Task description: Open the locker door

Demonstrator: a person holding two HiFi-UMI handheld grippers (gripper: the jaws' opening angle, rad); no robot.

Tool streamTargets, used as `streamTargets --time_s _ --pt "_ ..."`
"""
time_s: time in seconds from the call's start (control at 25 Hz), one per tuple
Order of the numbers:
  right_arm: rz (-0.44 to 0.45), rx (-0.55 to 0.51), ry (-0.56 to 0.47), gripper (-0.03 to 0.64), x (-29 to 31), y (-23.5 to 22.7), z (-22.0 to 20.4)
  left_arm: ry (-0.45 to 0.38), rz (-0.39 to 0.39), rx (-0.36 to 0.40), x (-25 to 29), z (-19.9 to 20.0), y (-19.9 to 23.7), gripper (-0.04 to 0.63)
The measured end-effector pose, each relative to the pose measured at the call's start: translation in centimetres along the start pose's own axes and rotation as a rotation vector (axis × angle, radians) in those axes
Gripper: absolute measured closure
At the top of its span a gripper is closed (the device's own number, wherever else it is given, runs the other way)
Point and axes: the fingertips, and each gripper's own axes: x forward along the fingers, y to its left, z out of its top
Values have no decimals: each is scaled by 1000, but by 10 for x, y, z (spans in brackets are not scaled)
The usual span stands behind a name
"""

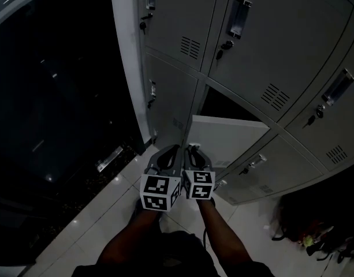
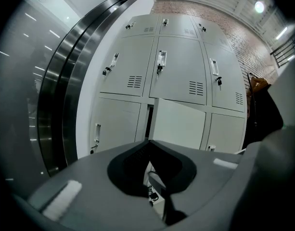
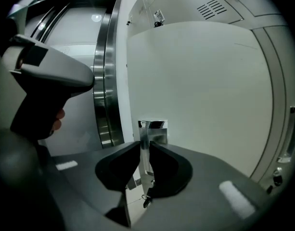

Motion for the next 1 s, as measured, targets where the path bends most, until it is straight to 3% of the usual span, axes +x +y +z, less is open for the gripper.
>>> streamTargets --time_s 0.4,1.0 --pt "31 -36 42 563 -39 10 -13 7 2 -7 -21 6 -26 591" --pt "-2 -82 121 561 -95 11 -31 13 -1 -32 -64 16 -64 591"
